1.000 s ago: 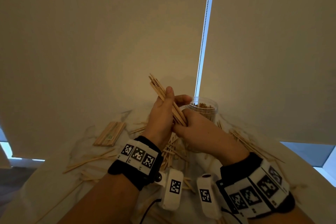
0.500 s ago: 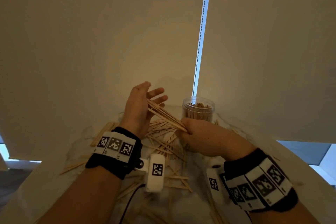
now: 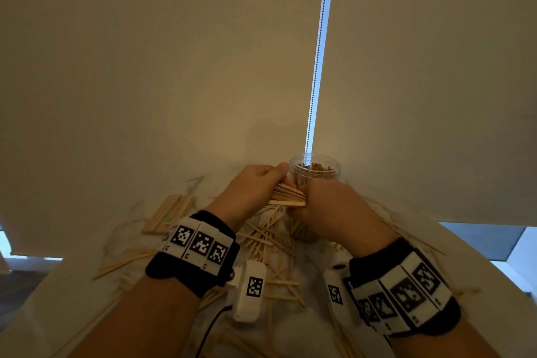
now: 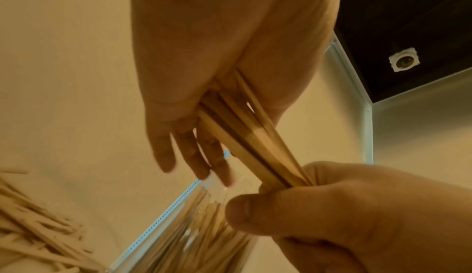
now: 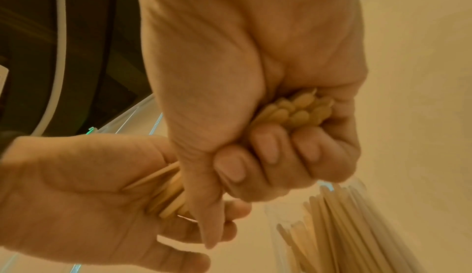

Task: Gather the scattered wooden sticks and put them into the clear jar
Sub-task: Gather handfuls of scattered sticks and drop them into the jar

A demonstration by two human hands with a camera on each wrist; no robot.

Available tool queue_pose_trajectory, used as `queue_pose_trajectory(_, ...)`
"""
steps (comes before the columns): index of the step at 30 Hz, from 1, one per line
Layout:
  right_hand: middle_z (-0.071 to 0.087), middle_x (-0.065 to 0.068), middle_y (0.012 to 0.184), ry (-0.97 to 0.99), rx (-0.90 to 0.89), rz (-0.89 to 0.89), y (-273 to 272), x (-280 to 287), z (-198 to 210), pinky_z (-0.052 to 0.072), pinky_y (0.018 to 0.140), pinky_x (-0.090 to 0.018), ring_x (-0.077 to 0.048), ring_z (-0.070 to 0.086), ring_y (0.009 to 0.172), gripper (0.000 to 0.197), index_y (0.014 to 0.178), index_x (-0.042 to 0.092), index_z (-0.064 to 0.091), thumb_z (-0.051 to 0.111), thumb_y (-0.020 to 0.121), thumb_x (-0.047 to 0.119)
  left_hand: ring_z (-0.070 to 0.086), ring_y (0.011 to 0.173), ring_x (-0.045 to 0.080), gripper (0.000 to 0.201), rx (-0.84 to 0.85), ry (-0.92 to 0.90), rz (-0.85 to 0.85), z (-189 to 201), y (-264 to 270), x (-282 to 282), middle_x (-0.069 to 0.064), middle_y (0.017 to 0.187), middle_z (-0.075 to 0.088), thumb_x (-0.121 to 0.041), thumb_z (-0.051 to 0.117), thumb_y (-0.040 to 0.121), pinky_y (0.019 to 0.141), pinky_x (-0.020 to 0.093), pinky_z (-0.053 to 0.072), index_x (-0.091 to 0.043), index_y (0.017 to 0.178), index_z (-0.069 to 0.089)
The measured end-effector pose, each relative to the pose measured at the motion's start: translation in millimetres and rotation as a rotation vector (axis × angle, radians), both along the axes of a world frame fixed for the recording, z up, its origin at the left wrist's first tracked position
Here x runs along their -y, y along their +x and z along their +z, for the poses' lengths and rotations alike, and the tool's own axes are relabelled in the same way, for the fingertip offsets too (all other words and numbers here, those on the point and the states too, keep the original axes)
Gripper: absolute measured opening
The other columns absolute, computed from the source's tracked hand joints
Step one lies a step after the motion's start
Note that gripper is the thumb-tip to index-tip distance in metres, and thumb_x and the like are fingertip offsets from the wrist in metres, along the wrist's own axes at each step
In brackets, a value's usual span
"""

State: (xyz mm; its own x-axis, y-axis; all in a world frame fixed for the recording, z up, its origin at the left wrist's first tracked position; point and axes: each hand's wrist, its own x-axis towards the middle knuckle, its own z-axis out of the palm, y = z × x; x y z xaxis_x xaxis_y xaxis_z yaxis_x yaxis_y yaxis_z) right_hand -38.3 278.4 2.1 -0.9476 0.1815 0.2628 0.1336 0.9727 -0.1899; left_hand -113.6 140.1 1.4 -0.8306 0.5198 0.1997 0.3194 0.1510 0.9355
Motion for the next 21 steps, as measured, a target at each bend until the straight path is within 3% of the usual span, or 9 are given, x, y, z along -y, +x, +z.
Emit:
queue_pose_trajectory(4, 0.067, 0.004, 0.076, -0.064, 0.006, 0.047, 0.5, 4.9, 0.3, 0.057, 0.071, -0.035, -0.015, 0.066, 0.073, 0.023, 0.092, 0.027, 0.072, 0.061, 0.087, 0.046, 0.062, 0.109, 0.014, 0.045, 0.067, 0.189, 0.208, 7.5, -8.5, 1.4, -0.006, 0.112, 0.070, -0.063, 0.049, 0.092, 0.090, 0.041, 0.049, -0.028, 0.103, 0.073)
queue_pose_trajectory(6, 0.069, 0.004, 0.079, -0.049, 0.016, 0.066, -0.4, 7.6, -0.7, 0.058, 0.074, -0.037, -0.015, 0.067, 0.075, 0.024, 0.095, 0.028, 0.073, 0.062, 0.087, 0.048, 0.063, 0.110, 0.013, 0.047, 0.074, 0.221, 0.193, 9.3, -7.3, 1.0, -0.010, 0.112, 0.071, -0.065, 0.046, 0.092, 0.090, 0.041, 0.049, -0.028, 0.106, 0.072)
queue_pose_trajectory(8, 0.070, 0.004, 0.084, 0.008, 0.009, 0.067, -1.5, 8.2, -2.2, 0.058, 0.074, -0.037, -0.015, 0.067, 0.077, 0.024, 0.100, 0.030, 0.070, 0.060, 0.087, 0.048, 0.071, 0.100, 0.021, 0.048, 0.094, 0.193, 0.061, 8.0, 0.4, -1.5, -0.002, 0.102, 0.076, -0.060, 0.050, 0.094, 0.090, 0.046, 0.054, -0.019, 0.103, 0.074)
queue_pose_trajectory(11, 0.070, 0.005, 0.087, 0.052, 0.016, 0.061, -3.5, 2.5, -3.7, 0.059, 0.071, -0.037, -0.016, 0.067, 0.077, 0.029, 0.107, 0.033, 0.064, 0.052, 0.084, 0.047, 0.075, 0.085, 0.030, 0.048, 0.127, 0.135, -0.051, 7.2, 11.9, -4.6, 0.009, 0.089, 0.077, -0.052, 0.056, 0.095, 0.081, 0.047, 0.061, -0.007, 0.096, 0.074)
queue_pose_trajectory(17, 0.070, 0.003, 0.094, -0.033, 0.103, 0.013, -2.4, -10.8, 2.9, 0.056, 0.073, -0.032, -0.017, 0.066, 0.082, 0.028, 0.112, 0.032, 0.066, 0.058, 0.086, 0.033, 0.075, 0.076, 0.019, 0.044, -0.086, -0.022, -0.133, 10.1, 19.8, -2.3, 0.003, 0.084, 0.076, -0.056, 0.057, 0.093, 0.064, 0.035, 0.062, -0.016, 0.086, 0.075)
queue_pose_trajectory(19, 0.070, 0.002, 0.104, -0.070, 0.115, 0.028, -2.1, -15.4, 5.4, 0.056, 0.079, -0.035, -0.019, 0.066, 0.089, 0.038, 0.122, 0.035, 0.062, 0.059, 0.084, 0.031, 0.074, 0.070, 0.022, 0.037, -0.171, -0.031, -0.180, 12.3, 23.1, -0.1, 0.001, 0.081, 0.076, -0.055, 0.060, 0.092, 0.059, 0.031, 0.059, -0.022, 0.086, 0.075)
queue_pose_trajectory(21, 0.069, 0.004, 0.108, -0.100, 0.106, 0.055, -1.5, -18.3, 6.7, 0.057, 0.081, -0.035, -0.017, 0.065, 0.091, 0.047, 0.128, 0.037, 0.057, 0.061, 0.081, 0.031, 0.069, 0.056, 0.016, 0.032, -0.327, -0.067, -0.157, 12.1, 25.6, -0.3, -0.006, 0.067, 0.072, -0.055, 0.063, 0.090, 0.056, 0.029, 0.056, -0.027, 0.078, 0.072)
